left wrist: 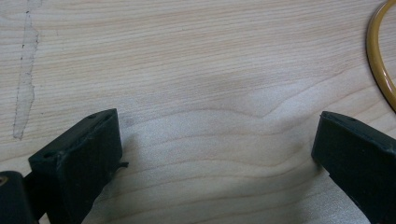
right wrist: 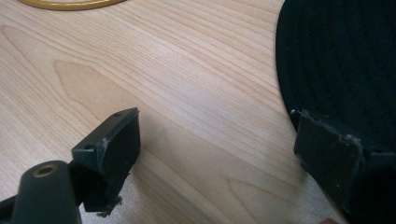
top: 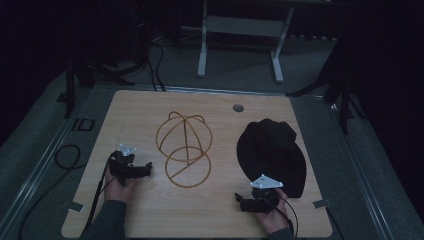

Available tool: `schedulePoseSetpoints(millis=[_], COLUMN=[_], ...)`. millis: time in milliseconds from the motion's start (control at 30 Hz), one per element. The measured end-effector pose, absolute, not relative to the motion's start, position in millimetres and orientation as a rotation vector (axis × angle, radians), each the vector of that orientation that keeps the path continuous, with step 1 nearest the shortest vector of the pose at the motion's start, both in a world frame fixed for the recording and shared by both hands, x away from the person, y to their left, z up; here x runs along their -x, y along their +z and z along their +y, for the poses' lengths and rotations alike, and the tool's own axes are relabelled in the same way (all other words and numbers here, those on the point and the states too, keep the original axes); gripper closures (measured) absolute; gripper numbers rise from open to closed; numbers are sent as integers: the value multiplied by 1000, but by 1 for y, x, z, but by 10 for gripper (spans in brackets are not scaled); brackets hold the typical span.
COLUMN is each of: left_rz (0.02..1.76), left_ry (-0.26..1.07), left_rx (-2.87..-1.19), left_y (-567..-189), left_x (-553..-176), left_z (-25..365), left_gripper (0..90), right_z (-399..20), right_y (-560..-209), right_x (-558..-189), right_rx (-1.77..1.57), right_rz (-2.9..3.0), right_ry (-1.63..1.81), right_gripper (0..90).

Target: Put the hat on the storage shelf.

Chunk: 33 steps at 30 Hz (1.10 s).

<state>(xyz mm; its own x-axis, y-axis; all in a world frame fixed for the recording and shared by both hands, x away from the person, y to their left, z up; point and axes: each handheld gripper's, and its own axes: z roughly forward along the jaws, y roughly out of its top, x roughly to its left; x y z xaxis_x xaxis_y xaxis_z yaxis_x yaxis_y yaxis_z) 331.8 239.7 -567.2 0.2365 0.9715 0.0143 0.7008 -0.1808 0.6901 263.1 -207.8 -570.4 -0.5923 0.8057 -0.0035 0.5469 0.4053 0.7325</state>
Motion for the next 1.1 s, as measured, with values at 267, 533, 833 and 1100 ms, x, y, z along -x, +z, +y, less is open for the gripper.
schedulePoseSetpoints(millis=[267,533,833,1100], left_rz=[1527,1527,1527,1526], left_ry=[627,627,628,627], left_rx=[-1953,-1954,-1954,-1956], left_y=[-567,-567,-567,-567], left_x=[-332,-332,-332,-332], left_z=[240,240,240,240], left_gripper=[18,18,18,18], right_z=[-207,-207,-207,-207], right_y=[-570,-570,-570,-570], right_x=[-263,-263,-263,-263], right_rx=[-1159,-1155,-1155,-1154], right_rz=[2316,2319,2319,2320], right_ry=[1004,1006,1007,1006], right_gripper=[135,139,139,139])
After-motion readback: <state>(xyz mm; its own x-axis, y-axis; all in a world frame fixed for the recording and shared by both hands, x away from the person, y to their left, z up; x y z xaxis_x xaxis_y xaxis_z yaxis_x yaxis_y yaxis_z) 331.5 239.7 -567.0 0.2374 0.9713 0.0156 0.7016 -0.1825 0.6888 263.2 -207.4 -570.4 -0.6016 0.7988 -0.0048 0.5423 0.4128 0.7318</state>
